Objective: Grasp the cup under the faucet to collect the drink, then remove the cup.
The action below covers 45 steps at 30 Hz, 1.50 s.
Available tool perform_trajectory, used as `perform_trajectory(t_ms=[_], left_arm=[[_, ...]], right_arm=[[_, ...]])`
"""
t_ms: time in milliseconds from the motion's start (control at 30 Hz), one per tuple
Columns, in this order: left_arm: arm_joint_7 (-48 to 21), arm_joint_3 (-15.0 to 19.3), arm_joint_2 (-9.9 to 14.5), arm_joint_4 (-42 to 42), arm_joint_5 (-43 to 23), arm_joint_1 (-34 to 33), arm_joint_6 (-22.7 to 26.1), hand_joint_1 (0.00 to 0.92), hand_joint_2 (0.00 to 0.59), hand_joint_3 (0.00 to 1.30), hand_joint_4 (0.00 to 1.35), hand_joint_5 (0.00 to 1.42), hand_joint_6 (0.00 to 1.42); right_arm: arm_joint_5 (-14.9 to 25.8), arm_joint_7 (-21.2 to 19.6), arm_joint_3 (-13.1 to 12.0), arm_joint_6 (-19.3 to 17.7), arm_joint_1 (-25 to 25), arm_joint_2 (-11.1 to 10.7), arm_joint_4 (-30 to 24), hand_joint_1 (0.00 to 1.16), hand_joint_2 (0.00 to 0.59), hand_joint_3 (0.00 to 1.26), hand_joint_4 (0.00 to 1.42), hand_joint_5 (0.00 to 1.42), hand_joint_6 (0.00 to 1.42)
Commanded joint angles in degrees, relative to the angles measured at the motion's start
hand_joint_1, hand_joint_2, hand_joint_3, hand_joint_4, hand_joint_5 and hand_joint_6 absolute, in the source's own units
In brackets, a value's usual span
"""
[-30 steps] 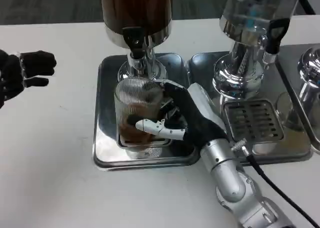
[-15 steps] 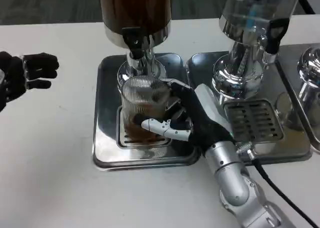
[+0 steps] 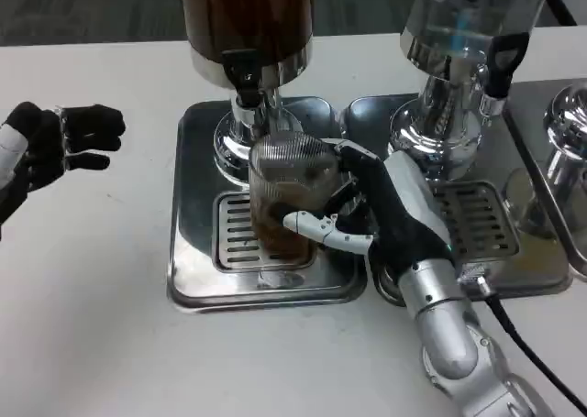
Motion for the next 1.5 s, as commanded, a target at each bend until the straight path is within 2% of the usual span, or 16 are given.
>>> perform_trajectory(t_ms=[33, 233, 400, 733, 1033, 1200, 1300, 1500], left_arm=[[-0.41, -0.75, -0.52, -0.23, 0.87, 0.41, -1.17, 0.000, 0.106, 0.38, 0.29, 0.27, 0.32], [-0.30, -1.37, -0.91, -0.46, 1.42, 0.53, -1.86, 0.000, 0.106, 0.38, 0.29, 0.27, 0.32], [-0.04, -2.85, -1.08, -1.35, 3.38, 1.05, -5.07, 0.000, 0.105, 0.38, 0.29, 0.26, 0.32], [0.44, -4.23, -1.90, -1.53, 4.90, 1.46, -8.21, 0.000, 0.114, 0.38, 0.27, 0.26, 0.30], [3.84, -8.15, -0.86, -4.48, 12.37, 3.61, -18.65, 0.000, 0.112, 0.29, 0.17, 0.20, 0.27], [6.41, -9.10, 0.11, -4.67, 15.08, 4.62, -21.82, 0.000, 0.113, 0.24, 0.13, 0.17, 0.23], [8.00, -9.46, 0.92, -4.68, 16.51, 5.17, -23.37, 0.000, 0.123, 0.21, 0.06, 0.10, 0.20], [12.15, -9.81, 3.04, -4.83, 19.98, 6.90, -26.37, 0.000, 0.108, 0.15, 0.00, 0.03, 0.15]], right_arm=[[0.53, -1.17, -1.30, -0.14, 0.32, -0.10, -2.91, 0.69, 0.226, 0.47, 0.63, 0.76, 1.06], [-0.13, -1.42, -1.92, 0.44, 1.47, -0.56, -5.36, 0.69, 0.227, 0.48, 0.64, 0.77, 1.07], [-0.89, -1.10, -2.73, 2.00, 2.89, -1.84, -9.11, 0.68, 0.235, 0.48, 0.64, 0.78, 1.08], [-1.40, 0.44, -3.61, 5.47, 6.01, -3.90, -15.92, 0.68, 0.236, 0.49, 0.65, 0.79, 1.09], [-1.25, 1.80, -3.89, 6.96, 7.84, -4.51, -19.28, 0.68, 0.236, 0.49, 0.65, 0.79, 1.10], [-1.42, 2.63, -3.97, 7.95, 8.90, -4.74, -21.66, 0.68, 0.236, 0.49, 0.65, 0.79, 1.10], [-1.49, 3.05, -4.01, 8.50, 9.46, -4.84, -22.86, 0.68, 0.236, 0.49, 0.65, 0.79, 1.10], [-1.39, 3.75, -4.27, 9.14, 10.48, -4.99, -24.95, 0.68, 0.236, 0.49, 0.65, 0.79, 1.10]])
